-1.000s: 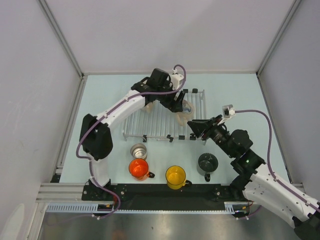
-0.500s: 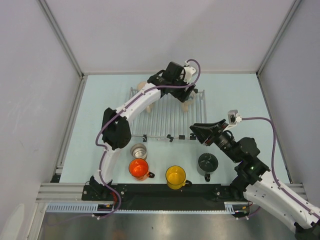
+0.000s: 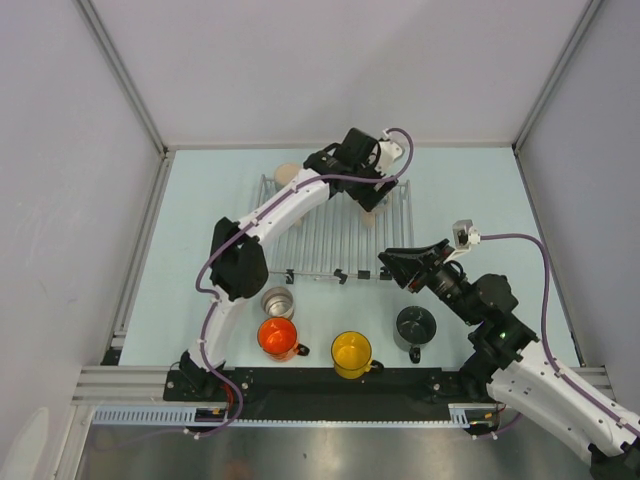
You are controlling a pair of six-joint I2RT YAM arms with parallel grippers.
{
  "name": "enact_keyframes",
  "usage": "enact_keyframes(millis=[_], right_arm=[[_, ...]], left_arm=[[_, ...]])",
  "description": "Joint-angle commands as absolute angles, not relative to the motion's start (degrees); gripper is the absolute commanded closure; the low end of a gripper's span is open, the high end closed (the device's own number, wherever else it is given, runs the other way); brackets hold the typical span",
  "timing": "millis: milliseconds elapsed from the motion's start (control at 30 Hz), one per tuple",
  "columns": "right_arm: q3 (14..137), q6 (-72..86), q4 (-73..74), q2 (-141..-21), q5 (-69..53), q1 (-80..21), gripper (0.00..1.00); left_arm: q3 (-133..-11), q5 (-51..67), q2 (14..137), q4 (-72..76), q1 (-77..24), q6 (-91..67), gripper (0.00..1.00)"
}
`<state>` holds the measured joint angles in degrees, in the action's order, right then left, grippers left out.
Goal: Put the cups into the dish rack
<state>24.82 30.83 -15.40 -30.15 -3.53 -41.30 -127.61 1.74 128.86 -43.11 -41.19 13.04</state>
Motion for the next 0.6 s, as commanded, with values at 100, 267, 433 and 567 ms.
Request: enact_keyframes(millis=[100,267,433,567], right_arm=[[24.87,29.97,-17.58,-29.79,-4.13,-41.57,0.64],[24.96,29.88,-17.58,-30.06,-4.75,-41.66,0.66],[24.87,29.88,-17.75,-29.97,-5.36,-41.66,0.66],[24.87,29.88,-17.58,-29.88,-5.01,-41.66,0.66]], left_arm=[[-128.15,3.52,127.44,-39.47,-42.98,12.92,0.0],[-128.93,3.25,127.27,-37.97,-43.15,12.39,0.0],[-129.2,1.15,127.35,-36.04,-43.07,13.09,0.0],[-128.94,0.53,127.71,-35.51,-42.89,13.36,0.0]])
